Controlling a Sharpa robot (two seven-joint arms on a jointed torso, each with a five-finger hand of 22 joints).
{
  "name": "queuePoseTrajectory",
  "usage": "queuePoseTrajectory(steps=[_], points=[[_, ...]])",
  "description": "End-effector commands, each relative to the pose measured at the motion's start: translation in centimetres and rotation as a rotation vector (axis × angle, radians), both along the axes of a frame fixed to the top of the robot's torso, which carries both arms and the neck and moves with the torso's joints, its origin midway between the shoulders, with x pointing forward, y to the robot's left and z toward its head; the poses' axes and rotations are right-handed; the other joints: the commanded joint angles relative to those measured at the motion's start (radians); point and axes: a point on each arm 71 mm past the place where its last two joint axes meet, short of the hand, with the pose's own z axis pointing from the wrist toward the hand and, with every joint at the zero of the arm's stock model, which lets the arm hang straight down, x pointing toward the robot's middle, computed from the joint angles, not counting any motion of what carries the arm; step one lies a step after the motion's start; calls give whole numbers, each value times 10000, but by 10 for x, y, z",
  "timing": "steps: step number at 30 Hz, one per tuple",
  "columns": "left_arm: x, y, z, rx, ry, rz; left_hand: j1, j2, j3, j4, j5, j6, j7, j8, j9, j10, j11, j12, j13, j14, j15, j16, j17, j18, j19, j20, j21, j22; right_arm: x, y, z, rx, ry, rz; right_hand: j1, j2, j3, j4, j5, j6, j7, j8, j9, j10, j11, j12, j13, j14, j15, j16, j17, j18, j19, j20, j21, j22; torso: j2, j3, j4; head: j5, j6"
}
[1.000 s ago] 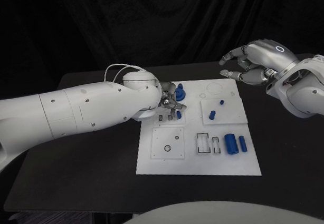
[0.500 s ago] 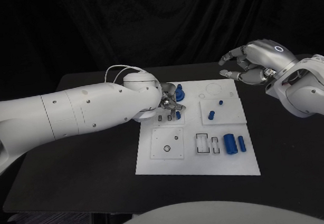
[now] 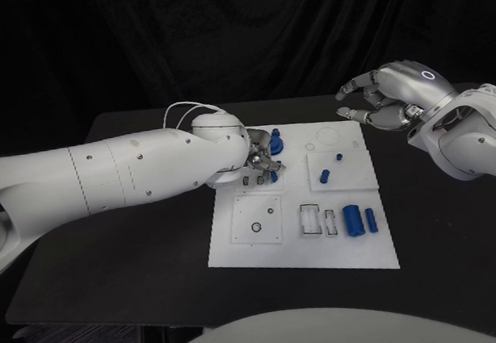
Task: Assemble the parts on the task board
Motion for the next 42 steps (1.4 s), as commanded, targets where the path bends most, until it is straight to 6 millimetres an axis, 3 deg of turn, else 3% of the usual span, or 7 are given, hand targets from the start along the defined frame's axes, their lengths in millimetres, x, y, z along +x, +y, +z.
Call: queuePoseTrajectory(steps=[1, 29, 35, 42], points=[[-2, -4, -2, -24, 137, -244, 70, -15, 76, 3, 15, 78, -15, -73, -12, 1560, -520, 1765, 4011, 1033, -77, 26, 2632, -15, -16, -35, -47, 572, 0, 0, -1, -33, 50, -18, 39, 44, 48, 10, 35, 73, -19, 53, -9, 1043, 90, 27, 2630, 1074, 66, 29, 2634, 94, 741, 96, 4, 2400, 6, 7, -3, -59, -1], [-4, -4, -10, 17, 339, -290, 139, -147, 216, -11, -12, 127, -6, -259, 1, 1560, -515, 1765, 4011, 1033, -76, 26, 2632, -14, -18, -36, -70, 572, 0, -1, -2, -67, 96, -43, 35, 44, 53, 8, 54, 92, -15, 50, -27, 1043, 103, 27, 2630, 1074, 77, 29, 2634, 101, 728, 105, -24, 2390, -7, 14, 11, -68, -1], [-4, -4, -11, 18, 358, -309, 225, -198, 350, -38, 90, 163, -19, -359, 19, 1560, -523, 1765, 4011, 1033, -81, 26, 2632, -12, -18, -39, -83, 572, 1, -1, -2, -77, 119, -59, 43, 43, 60, -1, 62, 100, -14, 47, -38, 1043, 111, 27, 2630, 1074, 84, 29, 2634, 104, 724, 111, -33, 2387, -10, 17, 8, -48, -1], [-4, -3, -11, -1, 356, -307, 502, -401, 934, -80, 483, 239, -37, -625, 98, 1560, -543, 1765, 4011, 1033, -101, 26, 2632, -12, -5, -61, -108, 593, 1, -1, -2, -86, 139, -76, 76, 41, 80, -33, 91, 113, -11, 41, -56, 1043, 118, 27, 2630, 1074, 93, 29, 2634, 104, 725, 120, -32, 2387, 2, 22, -5, -34, -1]])
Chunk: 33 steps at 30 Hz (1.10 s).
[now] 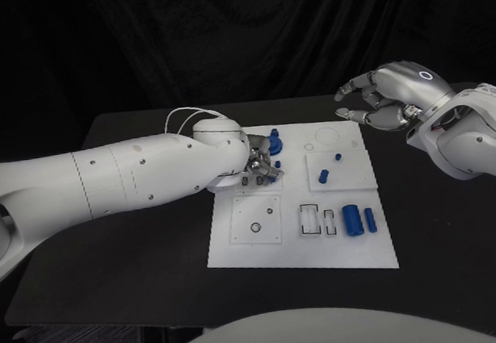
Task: Assemble the parts on the task board
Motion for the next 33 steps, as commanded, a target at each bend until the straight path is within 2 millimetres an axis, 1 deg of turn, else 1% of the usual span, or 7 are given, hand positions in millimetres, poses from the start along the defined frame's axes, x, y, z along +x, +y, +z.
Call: queuePoseTrajectory(steps=[1, 8, 18, 21, 25, 27, 33], points=[[-1, -2, -1, -83, 84, -207, 188, -161, 336, 29, 345, 85, 0, -142, 60, 1582, -524, 1767, 4040, 1039, -72, 26, 2634, -11, -6, -66, -71, 594, 0, -1, -1, -30, 66, -71, 77, 42, 56, -9, 51, 78, 25, 41, -8, 1053, 56, 27, 2635, 1038, 57, 29, 2634, 104, 725, 47, -32, 2391, 11, 7, -11, 10, -1], [-1, -1, -1, -106, 96, -237, 212, -455, 882, 65, 649, 134, 3, -323, 157, 1582, -524, 1767, 4040, 1039, -73, 26, 2634, -9, -7, -68, -98, 603, 0, -1, -1, -43, 93, -98, 137, 45, 100, -69, 131, 100, 35, 28, -46, 1053, 73, 27, 2635, 1038, 72, 29, 2634, 105, 721, 63, -38, 2388, 10, 11, -7, 15, -1], [-1, -1, -1, -142, 95, -253, 123, -776, 1610, 71, 668, 180, 18, -517, 290, 1582, -515, 1767, 4040, 1039, -64, 26, 2634, -5, -15, -60, -134, 611, 1, 0, -2, -84, 169, -127, 201, 41, 152, -142, 245, 122, 47, 11, -91, 1053, 87, 27, 2635, 1038, 87, 29, 2634, 111, 711, 81, -59, 2381, 19, 3, -2, 65, -1], [0, 0, -1, -155, 85, -238, 66, -977, 2021, 56, 652, 222, 17, -599, 368, 1582, -515, 1767, 4040, 1039, -64, 26, 2634, 1, -26, -58, -160, 605, 1, 0, -2, -96, 194, -146, 212, 40, 160, -154, 261, 125, 48, 9, -98, 1053, 89, 27, 2635, 1038, 89, 29, 2634, 112, 711, 83, -60, 2380, 23, 0, 3, 71, -1], [0, 2, -1, -190, 65, -212, -43, -1298, 2716, 49, 433, 318, 14, -752, 410, 1582, -518, 1767, 4040, 1039, -73, 26, 2634, 4, -25, -65, -186, 617, 2, -1, -3, -115, 230, -187, 228, 37, 172, -173, 283, 132, 49, 6, -108, 1053, 94, 27, 2635, 1038, 92, 29, 2634, 120, 697, 86, -90, 2369, 22, 2, 1, 69, -1], [1, 3, -1, -210, 52, -200, -221, -1548, 3259, 32, 386, 402, 16, -861, 454, 1582, -519, 1767, 4040, 1039, -69, 26, 2634, 2, -17, -64, -201, 639, 2, -1, -3, -123, 248, -210, 228, 37, 172, -173, 283, 132, 49, 6, -108, 1053, 94, 27, 2635, 1038, 92, 29, 2634, 120, 697, 86, -90, 2369, 20, 3, 3, 59, -1], [1, 6, -1, -283, 83, -122, -396, -1742, 3735, -25, 365, 461, 18, -940, 523, 1582, -521, 1767, 4040, 1039, -70, 26, 2634, 9, -30, -63, -236, 629, 2, -2, -3, -140, 290, -257, 237, 36, 179, -184, 292, 136, 50, 5, -112, 1053, 96, 27, 2635, 1038, 94, 29, 2634, 124, 689, 88, -107, 2363, 19, 5, -2, 87, -1]])
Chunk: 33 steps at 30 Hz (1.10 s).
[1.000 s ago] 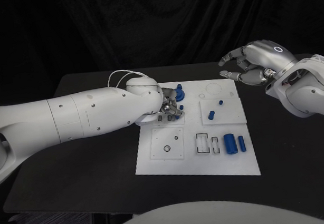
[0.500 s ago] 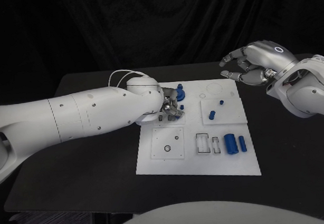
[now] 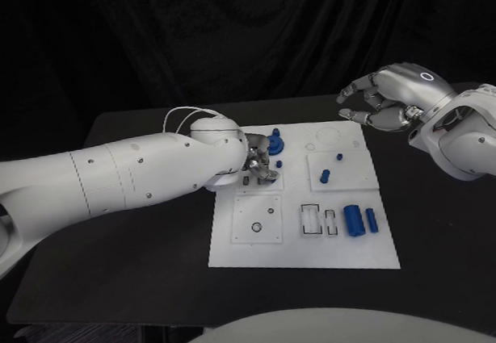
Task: Assemble the parts on the task board
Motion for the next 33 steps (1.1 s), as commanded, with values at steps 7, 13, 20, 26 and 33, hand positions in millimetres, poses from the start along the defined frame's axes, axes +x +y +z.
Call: queuePoseTrajectory(steps=[7, 13, 20, 26, 33], points=[[-1, 5, -2, -374, 187, 208, -190, -101, 483, -142, -46, 119, -3, -87, 91, 1088, -41, 25, 2697, 1056, -86, 26, 2634, 15, -44, -65, -86, 623, 1, -2, -2, -53, 173, -263, 120, -23, 33, -42, 33, 71, -20, 5, -20, 1023, 72, 27, 2630, 1038, 97, 29, 2634, 129, 680, 91, -85, 2357, -2, -1, -8, 16, -1], [-1, 11, -1, -449, 133, 403, -270, -169, 709, -200, -65, 149, -6, -105, 141, 1088, -41, 25, 2697, 1056, -84, 26, 2634, 28, -82, -64, -133, 581, 1, -4, -2, -66, 201, -320, 125, -23, 37, -48, 36, 74, -20, 5, -22, 1023, 74, 27, 2630, 1038, 98, 29, 2634, 133, 673, 92, -100, 2352, -2, 2, 0, 4, -1], [0, 16, 1, -749, -71, 505, -353, -250, 946, -284, -97, 171, -5, -126, 200, 1088, -41, 25, 2697, 1056, -82, 26, 2634, 46, -135, -62, -198, 521, 1, -4, -2, -85, 232, -364, 125, -23, 37, -48, 36, 74, -20, 5, -22, 1023, 74, 27, 2630, 1038, 98, 29, 2634, 133, 673, 92, -100, 2352, 1, 4, -7, 24, -1], [0, 18, 3, -1111, -267, 528, -410, -304, 1134, -364, -111, 186, -4, -137, 253, 1088, -38, 25, 2697, 1056, -77, 26, 2634, 57, -175, -58, -244, 486, 1, -5, -3, -93, 245, -380, 130, -22, 42, -55, 39, 80, -17, 5, -26, 1023, 77, 27, 2630, 1038, 100, 29, 2634, 138, 663, 94, -120, 2345, 1, -10, -3, 30, -1], [0, 23, 4, -1537, -328, 678, -662, -348, 1380, -388, -530, 176, 21, -183, 346, 1088, -13, 25, 2697, 1056, -55, 26, 2634, 68, -224, -40, -306, 457, 1, -5, -3, -129, 301, -380, 122, -35, 44, -64, 11, 91, -6, 1, -42, 1023, 85, 27, 2630, 1038, 107, 29, 2634, 140, 660, 101, -126, 2343, -11, -5, -2, 28, -1]])
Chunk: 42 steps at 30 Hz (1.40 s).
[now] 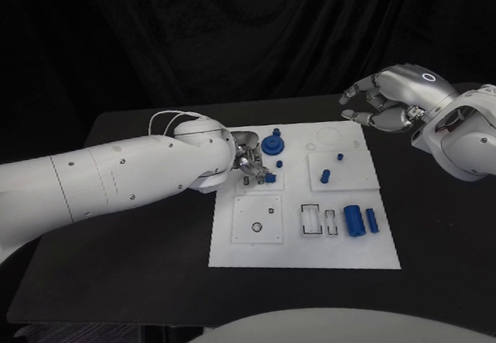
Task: Assemble the parts on the task board
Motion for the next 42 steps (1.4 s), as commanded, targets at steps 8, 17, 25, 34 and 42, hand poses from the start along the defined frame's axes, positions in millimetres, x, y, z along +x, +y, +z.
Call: queuePoseTrajectory(steps=[8, 17, 25, 34, 42], points=[[-3, 11, 7, -1889, -340, -141, -773, 74, -459, 354, -1126, -1028, 314, 235, 966, 1075, 255, 24, 2626, 1056, 154, 26, 2634, 69, -137, 230, -144, 506, -4, 7, -7, -93, 485, -231, -64, -111, -68, -28, -407, 133, 29, -34, -114, 1043, 129, 27, 2634, 1072, 125, 29, 2634, 125, 721, 110, -8, 2363, -8, 6, -16, 80, -1], [-5, 29, 3, -3187, 1121, 15, -194, 124, -1309, 115, 983, -2085, 467, 704, 1745, 1075, 371, 24, 2626, 1056, 273, 26, 2634, 43, -65, 346, -52, 739, -8, 26, -20, -741, 1091, -293, -288, -254, -233, -23, -623, 46, 147, -138, -248, 1043, 260, 27, 2634, 1072, 233, 29, 2634, 113, 746, 197, 39, 2379, 6, -7, -6, 48, -1], [-5, 40, 0, -3808, 2118, 364, 522, 143, -1326, -503, 2877, -2592, 600, 731, 1839, 1075, 466, 24, 2626, 1056, 355, 26, 2634, 25, -20, 416, -2, 869, -11, 44, -30, -967, 1493, -99, -245, -265, -207, -158, -323, 19, 186, -173, -313, 1043, 301, 27, 2634, 1072, 275, 29, 2634, 111, 752, 246, 51, 2382, -2, -15, -1, 3, -1], [-7, 47, -2, -3784, 2430, 491, 676, 252, -1295, -698, 3243, -2770, 638, 859, 1964, 1075, 498, 24, 2626, 1056, 387, 26, 2634, 11, 32, 452, 40, 943, -14, 69, -38, -1202, 1729, 120, -370, -297, -259, -146, -242, 77, 193, -146, -320, 1043, 313, 27, 2634, 1072, 289, 29, 2634, 103, 769, 264, 84, 2394, 15, -40, 12, -43, -1], [-10, 59, 1, -4044, 2269, 587, 626, 373, -1452, -776, 2656, -3085, 686, 1095, 2157, 1075, 543, 24, 2626, 1056, 428, 26, 2634, 3, 66, 492, 57, 1000, -17, 97, -47, -1545, 1944, 345, -653, -374, -392, -109, -267, 148, 169, -104, -319, 1043, 297, 27, 2634, 1072, 279, 29, 2634, 83, 809, 267, 169, 2422, 28, -43, -2, -142, -1]])
